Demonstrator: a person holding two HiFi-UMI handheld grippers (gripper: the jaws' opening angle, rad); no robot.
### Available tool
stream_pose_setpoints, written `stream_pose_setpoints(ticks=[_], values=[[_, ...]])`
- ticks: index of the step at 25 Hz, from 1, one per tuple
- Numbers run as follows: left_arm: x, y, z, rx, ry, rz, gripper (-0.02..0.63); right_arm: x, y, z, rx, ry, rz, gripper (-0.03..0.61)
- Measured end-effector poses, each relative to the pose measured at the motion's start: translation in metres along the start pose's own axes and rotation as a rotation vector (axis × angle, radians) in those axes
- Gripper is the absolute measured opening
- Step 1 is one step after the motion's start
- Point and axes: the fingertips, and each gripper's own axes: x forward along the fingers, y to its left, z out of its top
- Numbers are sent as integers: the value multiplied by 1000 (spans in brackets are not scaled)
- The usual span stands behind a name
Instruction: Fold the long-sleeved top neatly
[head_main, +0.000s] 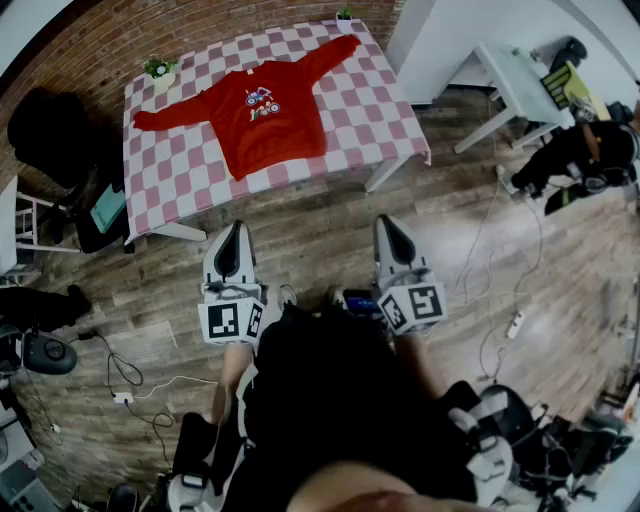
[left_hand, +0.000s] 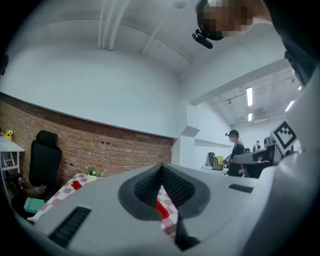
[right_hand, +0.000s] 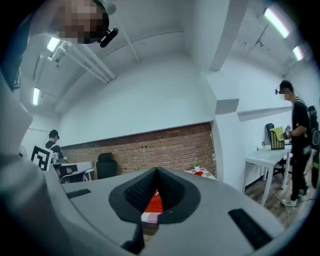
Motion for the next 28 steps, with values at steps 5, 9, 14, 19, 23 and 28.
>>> stream_pose_setpoints(ticks=[5,9,14,19,23,28], values=[[-2,3,-2,-3,-3,-1,6,1,5,-3,0,4,4,2],[-5,4,-3,-8,-4,-7,6,2,11,0,-1,-2,6,2],[-9,9,-3,-14,-5,-21,8,1,17,9,7,-49,-13,7],[-15,22,-9,-21,10,-30,6,8,29,0,20,-28,-7,193],[-20,35,-14,-29,17,-43,6,13,40,-4,24,-26,-38,193],[-21,53,-20,-37,20,-71,6,19,49,-7,50,-38,-80,192]])
